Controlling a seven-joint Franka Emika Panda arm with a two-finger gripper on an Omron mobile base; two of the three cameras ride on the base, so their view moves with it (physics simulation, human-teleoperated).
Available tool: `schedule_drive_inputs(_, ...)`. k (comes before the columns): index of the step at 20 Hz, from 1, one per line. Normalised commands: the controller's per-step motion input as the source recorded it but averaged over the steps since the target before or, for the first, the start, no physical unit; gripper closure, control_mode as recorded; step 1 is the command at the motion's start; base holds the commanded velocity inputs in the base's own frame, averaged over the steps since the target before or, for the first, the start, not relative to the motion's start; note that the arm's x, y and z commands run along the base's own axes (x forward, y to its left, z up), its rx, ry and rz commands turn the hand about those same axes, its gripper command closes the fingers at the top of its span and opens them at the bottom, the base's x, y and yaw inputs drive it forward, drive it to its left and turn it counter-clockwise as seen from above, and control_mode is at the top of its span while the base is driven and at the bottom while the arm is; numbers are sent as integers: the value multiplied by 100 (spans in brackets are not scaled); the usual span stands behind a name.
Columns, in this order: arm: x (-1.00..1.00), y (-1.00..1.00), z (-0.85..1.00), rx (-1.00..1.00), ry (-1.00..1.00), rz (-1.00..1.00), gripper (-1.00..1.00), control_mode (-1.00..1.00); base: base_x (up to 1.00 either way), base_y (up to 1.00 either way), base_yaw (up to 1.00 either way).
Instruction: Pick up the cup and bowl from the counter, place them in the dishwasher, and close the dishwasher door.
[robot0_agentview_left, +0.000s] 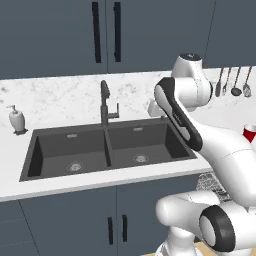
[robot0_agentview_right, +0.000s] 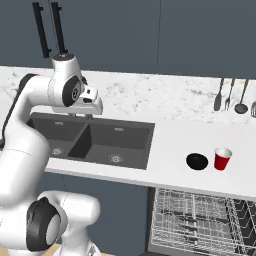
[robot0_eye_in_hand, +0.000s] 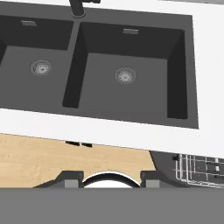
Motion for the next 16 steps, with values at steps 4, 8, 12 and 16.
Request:
schedule_drive_inputs(4, 0, 0, 0, 0, 0, 0, -100, 100, -4, 0, 0)
schedule_drive_inputs(8, 0, 0, 0, 0, 0, 0, -100, 100, -14, 0, -19)
schedule_drive_inputs(12, 0, 0, 0, 0, 0, 0, -100, 100, -1, 0, -70)
schedule_drive_inputs(16, 0, 0, 0, 0, 0, 0, -100, 100, 0, 1, -75)
